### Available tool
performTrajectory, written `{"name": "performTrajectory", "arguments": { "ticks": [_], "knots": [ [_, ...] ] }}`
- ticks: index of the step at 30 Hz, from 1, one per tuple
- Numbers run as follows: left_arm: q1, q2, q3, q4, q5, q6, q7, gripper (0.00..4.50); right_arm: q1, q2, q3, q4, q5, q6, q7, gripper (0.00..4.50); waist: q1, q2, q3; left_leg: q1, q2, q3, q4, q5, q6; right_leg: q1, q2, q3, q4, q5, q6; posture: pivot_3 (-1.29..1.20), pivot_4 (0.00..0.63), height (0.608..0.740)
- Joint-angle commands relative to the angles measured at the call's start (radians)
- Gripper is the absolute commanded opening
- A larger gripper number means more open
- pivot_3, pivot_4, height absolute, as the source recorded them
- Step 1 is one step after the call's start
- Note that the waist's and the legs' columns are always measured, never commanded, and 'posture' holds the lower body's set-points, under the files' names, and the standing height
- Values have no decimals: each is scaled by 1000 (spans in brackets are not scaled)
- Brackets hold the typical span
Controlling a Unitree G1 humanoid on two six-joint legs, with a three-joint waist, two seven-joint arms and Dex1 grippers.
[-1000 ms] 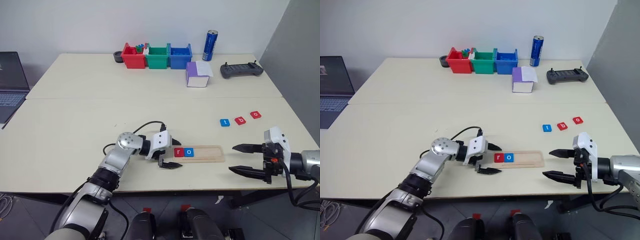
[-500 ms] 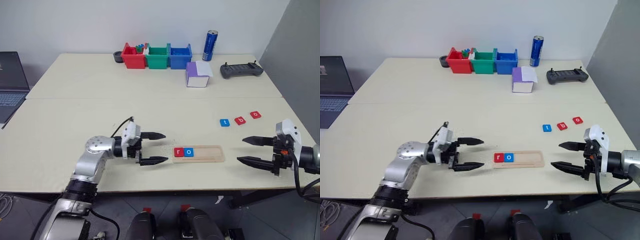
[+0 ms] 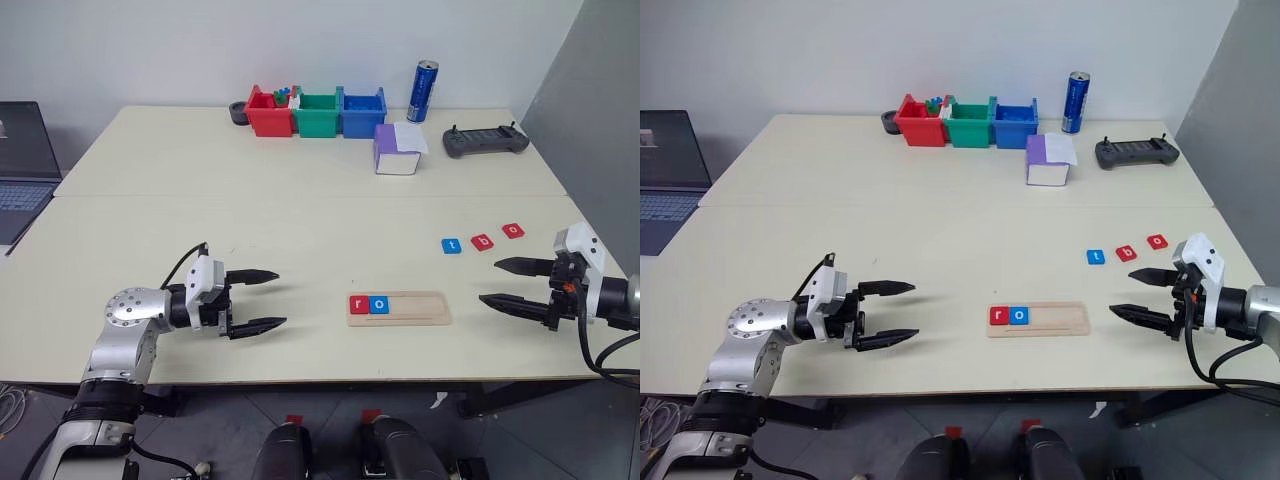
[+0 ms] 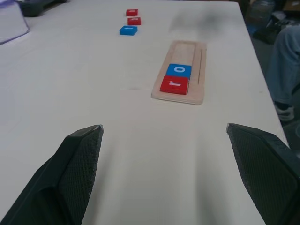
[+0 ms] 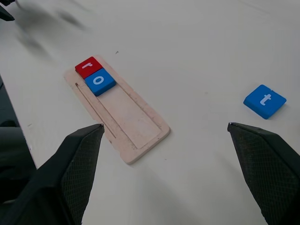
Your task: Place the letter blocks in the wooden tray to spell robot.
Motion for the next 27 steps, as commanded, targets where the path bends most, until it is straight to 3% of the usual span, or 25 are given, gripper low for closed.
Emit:
{"name": "performTrajectory", "arguments": {
  "ticks": [1, 13, 27],
  "knots": [
    [-17, -12, 40, 38, -7, -89, 4, 4461, -28, -1, 9, 1, -21, -35, 2, 4500, 3, 0, 0, 0, 0, 0, 0, 0, 0, 0, 0, 0, 0, 0, 0, 0, 150, 740],
    [17, -14, 25, -2, -68, -75, -101, 4461, -73, 21, 49, 30, -35, -47, 13, 4500, 8, 0, 0, 0, 0, 1, 0, 0, 0, 0, 0, 0, 0, 0, 0, 0, 150, 740],
    [-26, -42, 31, -72, -105, -2, -51, 4461, -58, 18, 42, 3, -23, -37, 35, 4500, 8, 0, 0, 0, 0, 1, 0, 0, 0, 0, 0, 0, -1, 0, 0, 0, 150, 740]
  ]
}}
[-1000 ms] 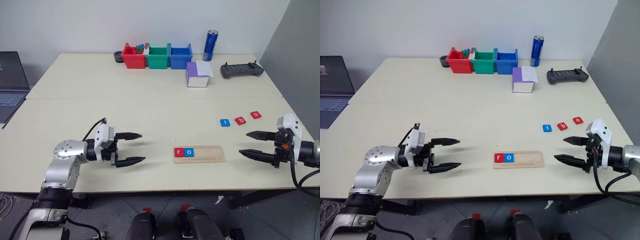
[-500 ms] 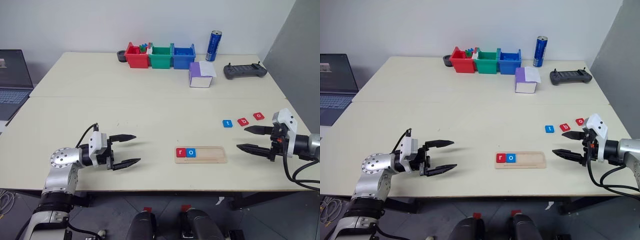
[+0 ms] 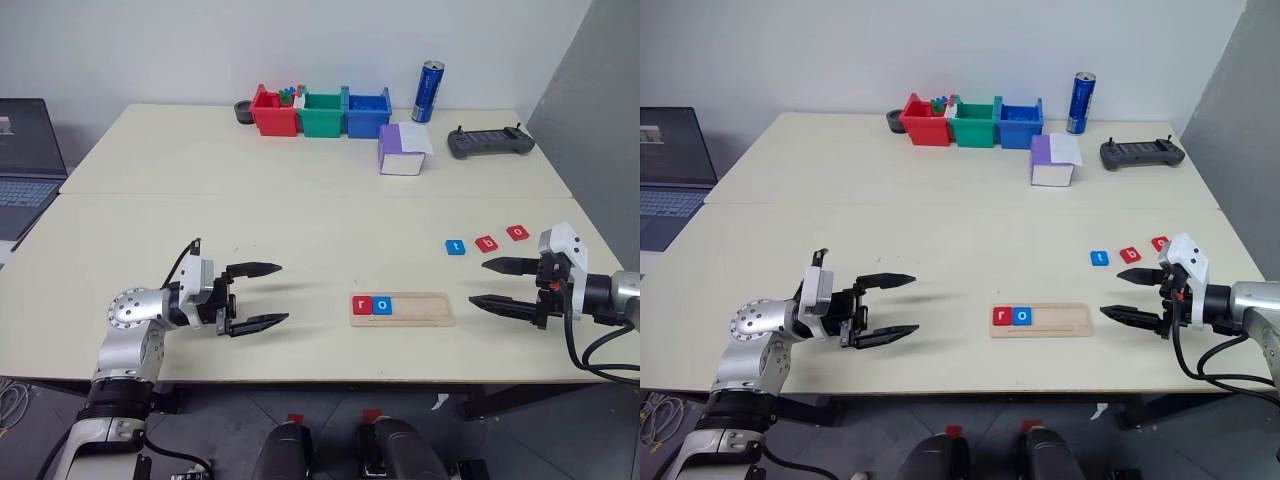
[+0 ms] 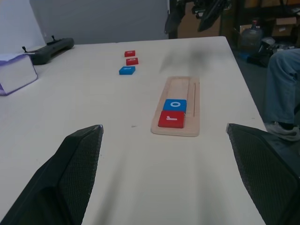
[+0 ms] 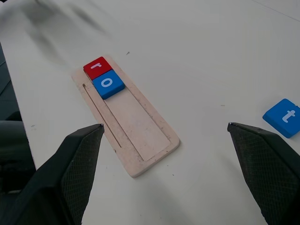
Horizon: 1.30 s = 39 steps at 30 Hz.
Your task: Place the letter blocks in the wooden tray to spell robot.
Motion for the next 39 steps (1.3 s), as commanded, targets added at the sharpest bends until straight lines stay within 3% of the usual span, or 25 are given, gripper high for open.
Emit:
{"name": "performTrajectory", "arguments": {
  "ticks": [1, 20, 25, 33, 39],
  "knots": [
    [-3, 3, 21, -65, -32, 38, 26, 4461, -7, -5, -26, -25, 15, -5, 3, 4500, 0, 0, 0, 0, 0, 0, 0, 0, 0, 0, 0, 0, 0, 0, 0, 0, 150, 740],
    [20, 37, 13, -186, -40, 203, 54, 4461, -34, 16, -28, 2, -2, 7, -57, 4500, 0, 0, 0, 0, 0, 0, 0, 0, 0, 0, 0, 0, 0, 0, 0, 0, 150, 740],
    [25, 41, 18, -204, -47, 224, 55, 4461, -101, 71, -33, 70, -47, 2, -180, 4500, 0, 0, 0, 0, 0, 0, 0, 0, 0, 0, 0, 0, 0, 0, 0, 0, 150, 740],
    [35, 46, 21, -213, -55, 237, 37, 4461, -291, 239, -25, 313, -192, 78, -557, 4500, -3, 0, 0, 0, 0, 1, 0, 0, 0, -1, 0, 1, 1, 0, 0, 0, 150, 740],
    [50, 50, 31, -172, -52, 208, -7, 4461, -372, 262, -9, 467, -243, 70, -597, 4500, -2, 0, 0, -1, 0, 1, -1, 0, 0, -1, 0, 1, 1, 0, -1, 0, 150, 740]
  ]
}}
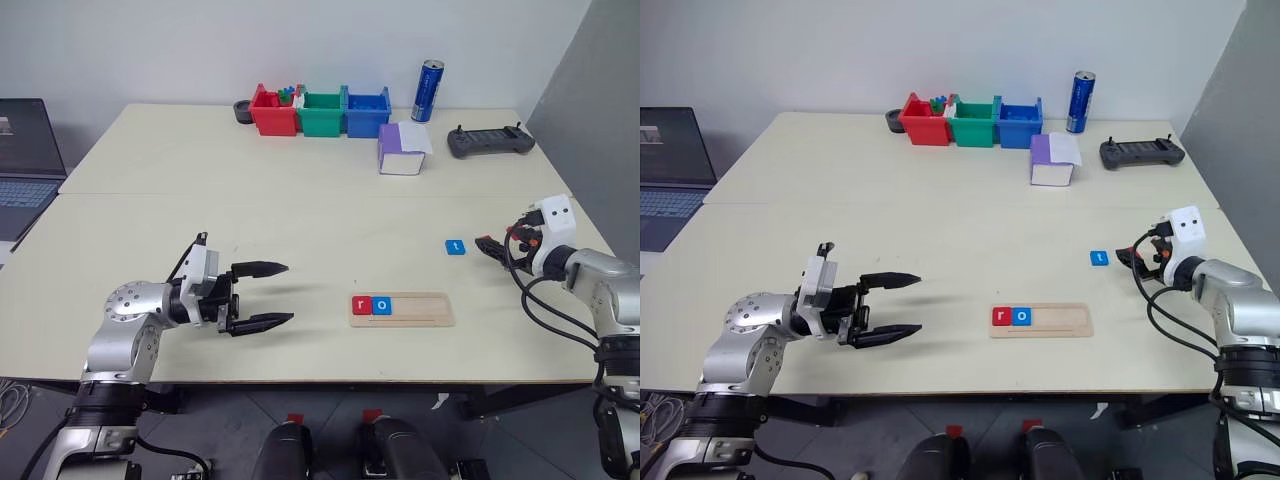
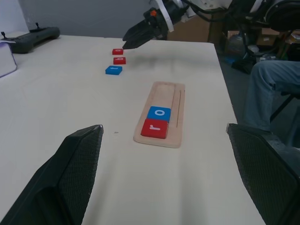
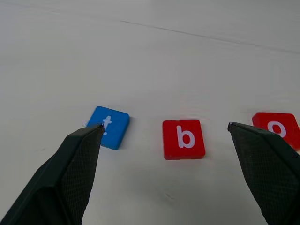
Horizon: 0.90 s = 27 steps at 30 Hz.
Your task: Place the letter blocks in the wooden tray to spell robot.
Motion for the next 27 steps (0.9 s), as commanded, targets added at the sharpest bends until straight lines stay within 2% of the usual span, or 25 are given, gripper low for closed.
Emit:
{"name": "performTrajectory", "arguments": {
  "ticks": [1, 7, 18, 27],
  "knots": [
    [3, 12, 30, 12, -23, -33, -28, 4461, -61, -5, -18, 95, -21, -29, -10, 4500, 0, 0, 0, 0, 0, 0, 0, 0, 0, 0, 0, 0, 0, 0, 0, 0, 150, 740],
    [8, 11, 36, 35, -19, -57, -46, 4461, -121, 2, -17, 229, -37, -92, 4, 4500, -3, 0, 0, 0, 0, 0, 0, 0, 0, 0, 0, 0, 0, 0, 0, 0, 150, 740],
    [25, 15, 46, 32, -24, -59, -49, 4461, -118, 7, 14, 221, -53, -99, 74, 4500, -4, 0, 0, 0, 0, 0, 0, 0, 0, 0, 0, 0, 1, 0, 0, 0, 150, 740],
    [22, 17, 45, 12, -26, -37, -38, 4461, -175, 39, 43, 340, -92, -150, 75, 4500, -5, 0, 0, 0, 0, 0, 0, 0, 0, 0, 0, 0, 0, 0, 0, 0, 150, 740]
  ]
}}
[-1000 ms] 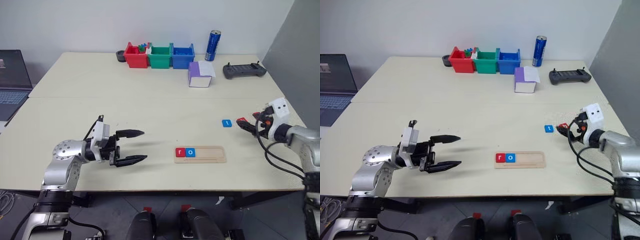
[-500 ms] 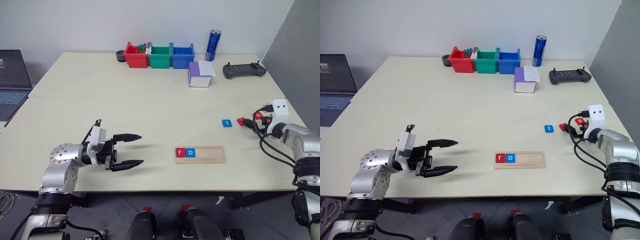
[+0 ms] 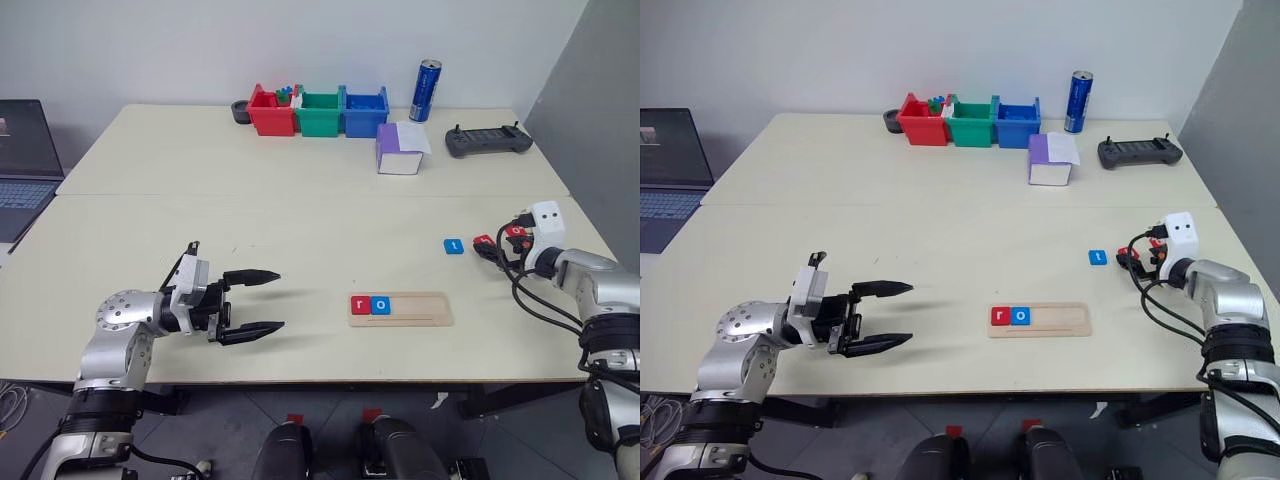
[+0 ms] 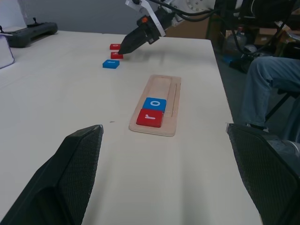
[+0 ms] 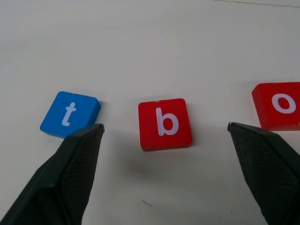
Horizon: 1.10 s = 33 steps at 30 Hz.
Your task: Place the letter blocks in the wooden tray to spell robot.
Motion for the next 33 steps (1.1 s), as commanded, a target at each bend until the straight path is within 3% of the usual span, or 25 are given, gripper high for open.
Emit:
{"name": "performTrajectory", "arguments": {
  "ticks": [1, 3, 6, 9, 13, 19, 24, 27, 32, 33],
  "knots": [
    [-3, 11, 20, -29, -25, 2, 2, 4461, -55, 11, 13, 61, -29, -44, 2, 4500, -1, 0, 0, 0, 0, 0, 0, 0, 0, 0, 0, 0, 0, 0, 0, 0, 150, 740],
    [-5, 10, 20, -29, -24, 2, 4, 4461, -69, 20, 17, 104, -39, -53, 1, 4500, -1, 0, 0, 0, 0, 0, 0, 0, 0, 0, 0, 0, 0, 0, 0, 0, 150, 740],
    [-4, 11, 21, -30, -23, 2, 7, 4500, -72, 37, 19, 162, -51, -79, 2, 3906, -1, 0, 0, 0, 0, 0, 0, 0, 0, 0, 0, 0, 0, 0, 0, 0, 150, 740],
    [-1, 16, 26, -31, -25, 3, 6, 4500, -56, 45, 15, 137, -50, -70, 11, 2897, -3, 0, 0, 0, 0, 0, 0, 0, 0, 0, 0, 0, 0, 0, 0, 0, 150, 740],
    [-3, 17, 27, -17, -22, 0, 0, 4500, 31, 30, -10, -90, -18, 30, -2, 1501, -5, 0, 0, 0, 0, 0, 0, 0, 0, 0, 0, 0, 0, 0, 0, 0, 150, 740],
    [-11, 22, 34, 28, -19, -16, -24, 4500, 285, 52, -158, -750, 74, 393, -166, 1467, 3, 1, 0, -1, 1, 0, -1, 0, 0, -1, 0, 0, 0, 0, 0, 0, 150, 740],
    [-27, 18, 38, 82, -16, -37, -41, 4500, 487, 201, -264, -1127, 97, 637, -326, 1467, 5, 0, 0, -1, 1, -1, -2, 0, 0, -1, 0, -1, -1, 0, 0, 0, 150, 740],
    [-54, 19, 37, 118, -15, -44, -49, 4500, 538, 292, -263, -1198, 84, 681, -390, 1467, 2, 0, 0, -1, 1, -1, -2, 0, 0, -2, 0, -1, -1, 0, 0, 0, 150, 740],
    [-76, 16, 30, 143, -8, -56, -59, 4500, 572, 316, -208, -1159, 44, 644, -432, 1467, 2, 0, 0, -1, 1, -1, -2, 0, 0, -1, 0, -1, -2, 0, 0, 0, 150, 740],
    [-80, 17, 28, 143, -8, -55, -59, 4500, 574, 313, -205, -1149, 36, 637, -439, 1817, 2, 0, 0, -1, 1, -1, -2, 0, 0, -1, 0, -1, -2, 0, 0, 0, 150, 740]
  ]
}}
